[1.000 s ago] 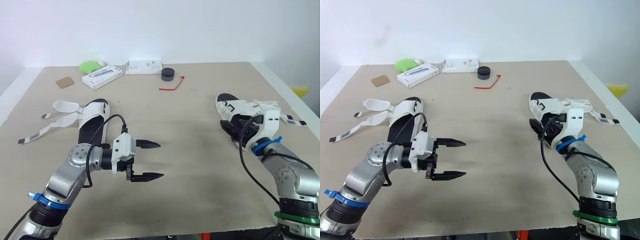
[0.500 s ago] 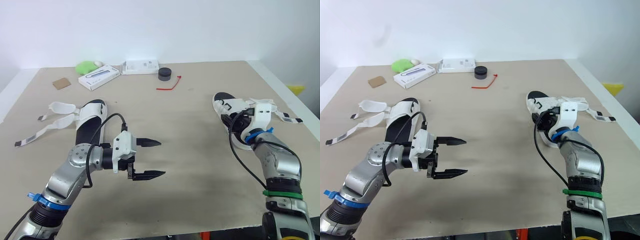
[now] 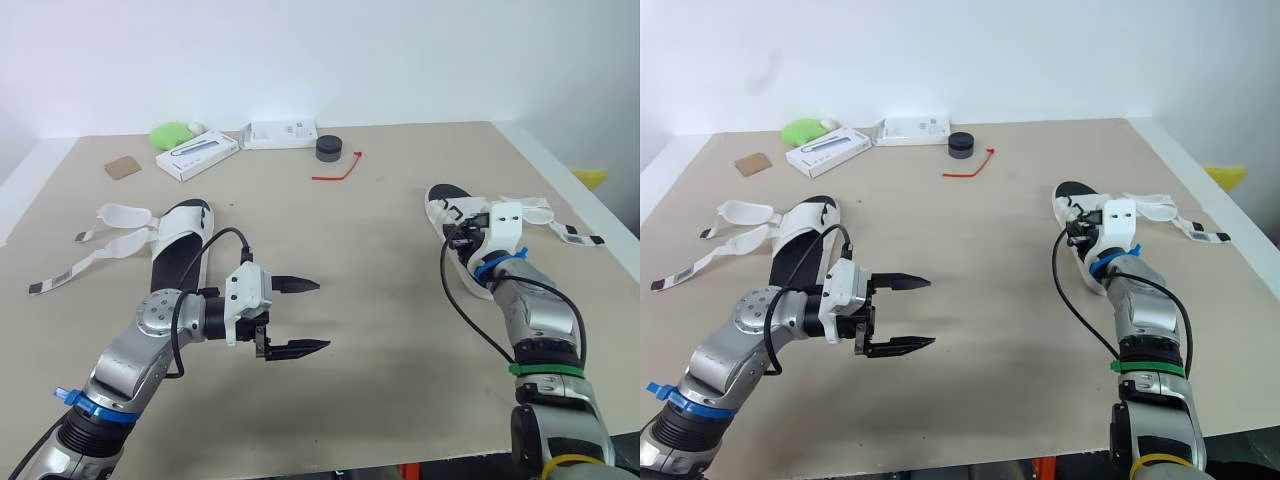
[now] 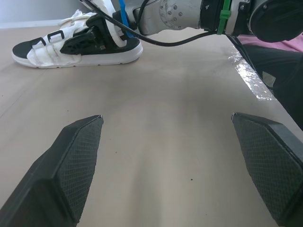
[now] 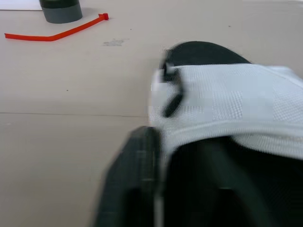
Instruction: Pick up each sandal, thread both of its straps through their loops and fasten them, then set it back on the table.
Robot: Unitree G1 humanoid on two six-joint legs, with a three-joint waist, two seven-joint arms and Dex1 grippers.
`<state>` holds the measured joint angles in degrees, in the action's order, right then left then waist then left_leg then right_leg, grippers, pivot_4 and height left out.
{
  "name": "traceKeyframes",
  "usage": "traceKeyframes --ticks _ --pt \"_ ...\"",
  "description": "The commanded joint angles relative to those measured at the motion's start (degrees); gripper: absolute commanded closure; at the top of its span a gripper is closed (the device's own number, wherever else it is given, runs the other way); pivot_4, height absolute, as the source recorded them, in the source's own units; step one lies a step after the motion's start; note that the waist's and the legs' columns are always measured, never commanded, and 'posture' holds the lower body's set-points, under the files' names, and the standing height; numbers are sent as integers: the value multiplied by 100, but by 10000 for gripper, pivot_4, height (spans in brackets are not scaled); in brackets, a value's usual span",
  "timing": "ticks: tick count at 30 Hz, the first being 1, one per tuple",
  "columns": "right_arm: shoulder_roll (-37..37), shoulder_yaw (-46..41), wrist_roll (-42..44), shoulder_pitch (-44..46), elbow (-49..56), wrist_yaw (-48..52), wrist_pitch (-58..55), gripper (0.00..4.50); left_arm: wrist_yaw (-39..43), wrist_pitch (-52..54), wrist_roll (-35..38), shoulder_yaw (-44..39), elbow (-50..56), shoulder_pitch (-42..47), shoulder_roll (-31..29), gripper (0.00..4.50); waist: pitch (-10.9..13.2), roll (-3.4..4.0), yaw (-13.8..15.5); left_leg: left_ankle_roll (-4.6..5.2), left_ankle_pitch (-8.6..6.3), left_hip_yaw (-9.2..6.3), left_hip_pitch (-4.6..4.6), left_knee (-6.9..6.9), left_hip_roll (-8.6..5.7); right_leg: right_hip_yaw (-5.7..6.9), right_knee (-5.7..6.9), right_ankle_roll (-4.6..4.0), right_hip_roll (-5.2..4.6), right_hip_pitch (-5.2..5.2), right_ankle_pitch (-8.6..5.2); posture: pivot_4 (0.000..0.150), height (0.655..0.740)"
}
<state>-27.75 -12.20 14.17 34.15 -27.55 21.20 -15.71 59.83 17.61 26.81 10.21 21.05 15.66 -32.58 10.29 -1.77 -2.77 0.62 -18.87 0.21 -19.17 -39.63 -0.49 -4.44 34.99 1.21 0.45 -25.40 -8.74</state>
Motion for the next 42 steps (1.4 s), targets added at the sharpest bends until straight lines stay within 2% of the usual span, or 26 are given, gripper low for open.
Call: traceKeyframes --ticks 1,5,7,15,22,32,42 --pt "-32 -81 -30 97 -31 35 169 44791 -27 -88 14 -119 159 11 -21 0 0 0 0 0 0 -1 0 0 0 0 0 0 0 0 0 1500 7400" --pt "-44 -30 -16 54 44 189 247 44791 -41 -91 20 -112 149 13 -19 0 0 0 0 1 0 4 -1 0 0 -5 -1 2 -1 0 1 1500 7400" --pt "-91 82 68 -45 345 613 288 44791 -22 -77 72 -157 162 -14 -45 0 0 0 -1 1 -1 6 0 0 0 -6 -1 2 0 -1 1 1500 7400" --pt "-685 970 795 -895 2468 3383 44 44791 349 -55 399 -668 66 -141 -489 0 6 10 1 12 -7 3 -2 11 20 0 2 -12 19 -16 -8 1500 7400" --pt "-1318 1795 1154 -1411 3665 5266 71 44791 560 -159 409 -822 78 -285 -640 0 6 9 16 8 -10 -6 -5 6 18 14 -1 -13 11 -16 -14 1500 7400" --pt "-1386 2309 618 -1082 3126 6265 1252 44791 673 -153 476 -914 460 -636 -810 0 8 6 13 7 -10 -8 3 -1 17 20 2 -13 10 -17 -16 1500 7400" --pt "-1350 2470 705 -1371 3333 6490 1391 44791 648 -101 506 -1048 639 -863 -890 0 7 6 19 6 -11 -12 3 -1 16 22 6 -17 6 -33 -16 1500 7400"
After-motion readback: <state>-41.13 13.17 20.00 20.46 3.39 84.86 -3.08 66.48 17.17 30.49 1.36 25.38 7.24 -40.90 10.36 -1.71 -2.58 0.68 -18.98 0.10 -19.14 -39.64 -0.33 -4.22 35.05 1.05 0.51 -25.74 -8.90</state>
